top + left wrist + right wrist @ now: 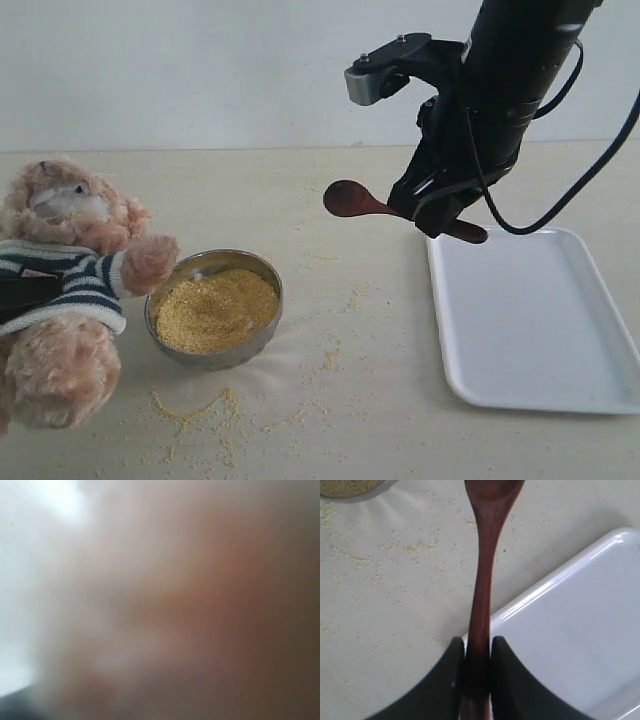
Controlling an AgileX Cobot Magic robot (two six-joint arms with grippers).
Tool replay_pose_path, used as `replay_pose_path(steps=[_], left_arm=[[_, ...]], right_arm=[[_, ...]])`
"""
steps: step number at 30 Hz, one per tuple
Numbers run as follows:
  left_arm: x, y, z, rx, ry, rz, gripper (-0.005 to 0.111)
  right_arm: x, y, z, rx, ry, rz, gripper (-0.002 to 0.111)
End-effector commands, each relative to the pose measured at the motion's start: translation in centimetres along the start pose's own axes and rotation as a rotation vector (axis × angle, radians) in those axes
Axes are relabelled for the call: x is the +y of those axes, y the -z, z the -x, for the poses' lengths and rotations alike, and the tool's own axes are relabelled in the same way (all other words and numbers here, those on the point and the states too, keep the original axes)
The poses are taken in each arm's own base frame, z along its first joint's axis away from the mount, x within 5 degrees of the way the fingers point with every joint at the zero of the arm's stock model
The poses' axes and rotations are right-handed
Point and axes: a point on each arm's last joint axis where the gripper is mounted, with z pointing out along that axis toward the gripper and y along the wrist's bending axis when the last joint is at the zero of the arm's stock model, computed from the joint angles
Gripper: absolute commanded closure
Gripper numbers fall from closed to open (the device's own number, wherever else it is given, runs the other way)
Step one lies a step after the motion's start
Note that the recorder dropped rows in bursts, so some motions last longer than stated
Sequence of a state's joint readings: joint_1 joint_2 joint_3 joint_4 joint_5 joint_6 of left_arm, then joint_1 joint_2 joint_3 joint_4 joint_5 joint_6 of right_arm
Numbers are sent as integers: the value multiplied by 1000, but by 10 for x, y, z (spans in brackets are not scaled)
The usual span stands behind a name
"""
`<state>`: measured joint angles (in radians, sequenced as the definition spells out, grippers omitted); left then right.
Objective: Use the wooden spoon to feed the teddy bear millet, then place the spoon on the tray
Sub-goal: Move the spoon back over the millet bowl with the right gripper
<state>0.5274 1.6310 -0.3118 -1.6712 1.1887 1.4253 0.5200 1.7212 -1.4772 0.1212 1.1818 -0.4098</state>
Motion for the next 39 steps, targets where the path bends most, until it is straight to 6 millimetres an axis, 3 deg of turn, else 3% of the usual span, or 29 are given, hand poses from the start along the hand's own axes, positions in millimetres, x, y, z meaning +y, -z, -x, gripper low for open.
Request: replay_pose_path(steps=[1, 22, 27, 39], left_arm=[[-3, 0, 0, 7, -13, -32, 102], [-4, 0, 6, -50, 2, -40, 102], [-4, 0, 8, -67, -41, -41, 102], [-13, -1, 32, -96, -123, -57, 102]], right_arm=[[0, 5, -1, -14, 4, -3, 109], [2, 4, 0, -29, 8, 16, 109], [9, 5, 3, -65, 23, 98, 109], [24, 10, 21, -230, 79, 162, 109]])
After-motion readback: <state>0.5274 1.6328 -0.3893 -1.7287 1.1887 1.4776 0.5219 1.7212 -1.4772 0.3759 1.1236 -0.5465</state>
